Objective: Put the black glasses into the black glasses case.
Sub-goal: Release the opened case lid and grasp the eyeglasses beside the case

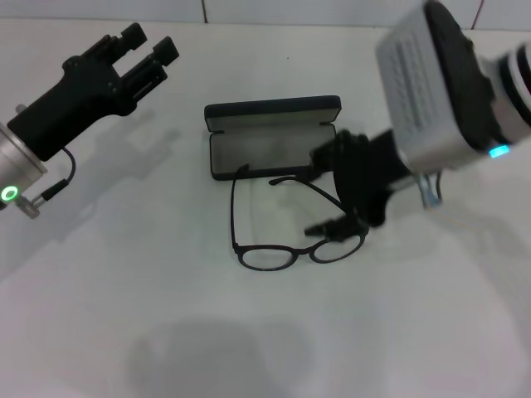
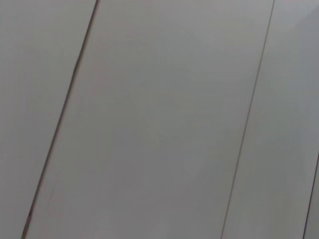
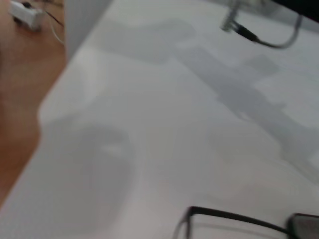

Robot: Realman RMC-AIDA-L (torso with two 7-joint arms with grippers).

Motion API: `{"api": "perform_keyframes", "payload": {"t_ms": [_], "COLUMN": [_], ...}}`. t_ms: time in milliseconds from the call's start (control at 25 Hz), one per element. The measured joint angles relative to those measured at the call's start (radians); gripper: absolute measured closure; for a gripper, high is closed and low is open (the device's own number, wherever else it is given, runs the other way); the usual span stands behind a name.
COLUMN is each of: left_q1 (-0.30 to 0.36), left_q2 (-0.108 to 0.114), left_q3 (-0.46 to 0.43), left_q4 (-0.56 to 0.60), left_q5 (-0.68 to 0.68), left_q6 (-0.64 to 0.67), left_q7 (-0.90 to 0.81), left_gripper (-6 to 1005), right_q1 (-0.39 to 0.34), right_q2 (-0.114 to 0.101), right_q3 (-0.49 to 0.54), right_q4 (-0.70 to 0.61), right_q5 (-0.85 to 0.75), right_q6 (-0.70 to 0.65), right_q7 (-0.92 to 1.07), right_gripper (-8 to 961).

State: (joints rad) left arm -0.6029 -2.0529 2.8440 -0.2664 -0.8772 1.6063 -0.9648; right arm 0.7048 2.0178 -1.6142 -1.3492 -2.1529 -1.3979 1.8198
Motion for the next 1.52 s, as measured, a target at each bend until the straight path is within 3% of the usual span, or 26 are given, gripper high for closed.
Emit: {"api": "perform_keyframes", "payload": {"t_ms": [120, 160, 320, 680, 800, 1040, 1520], "left_q1": [-0.001, -0.001, -0.002, -0.011, -0.024, -0.048, -0.069], "left_q2": [0.001, 0.002, 0.004, 0.005, 0.005, 0.008, 0.012], "left_q3": [0.000, 0.000, 0.000, 0.000, 0.000, 0.001, 0.002], "left_q4": [-0.006, -0.011, -0.025, -0.026, -0.027, -0.027, -0.027], "left_q5": [0.016, 0.019, 0.027, 0.037, 0.037, 0.037, 0.038], "left_q6": [-0.018, -0.022, -0.029, -0.051, -0.069, -0.096, -0.103], "left_q7": [-0.005, -0.008, -0.031, -0.024, -0.024, -0.022, -0.022], "left_gripper": [360, 360, 361, 361, 360, 361, 361], "right_q1": [0.054, 0.123, 0.199, 0.329, 0.367, 0.377, 0.379], "right_q2": [0.002, 0.004, 0.004, 0.011, 0.011, 0.011, 0.010], "right_q3": [0.000, 0.000, 0.002, 0.001, -0.045, -0.123, -0.162], "right_q4": [0.014, 0.048, 0.108, 0.268, 0.303, 0.300, 0.277], "right_q5": [-0.035, -0.049, -0.051, -0.073, -0.072, -0.064, -0.051], "right_q6": [-0.019, -0.059, -0.087, -0.082, -0.071, -0.069, -0.105], "right_q7": [0.071, 0.133, 0.193, 0.232, 0.245, 0.258, 0.258], "right_gripper": [263, 262, 263, 265, 266, 268, 273]}}
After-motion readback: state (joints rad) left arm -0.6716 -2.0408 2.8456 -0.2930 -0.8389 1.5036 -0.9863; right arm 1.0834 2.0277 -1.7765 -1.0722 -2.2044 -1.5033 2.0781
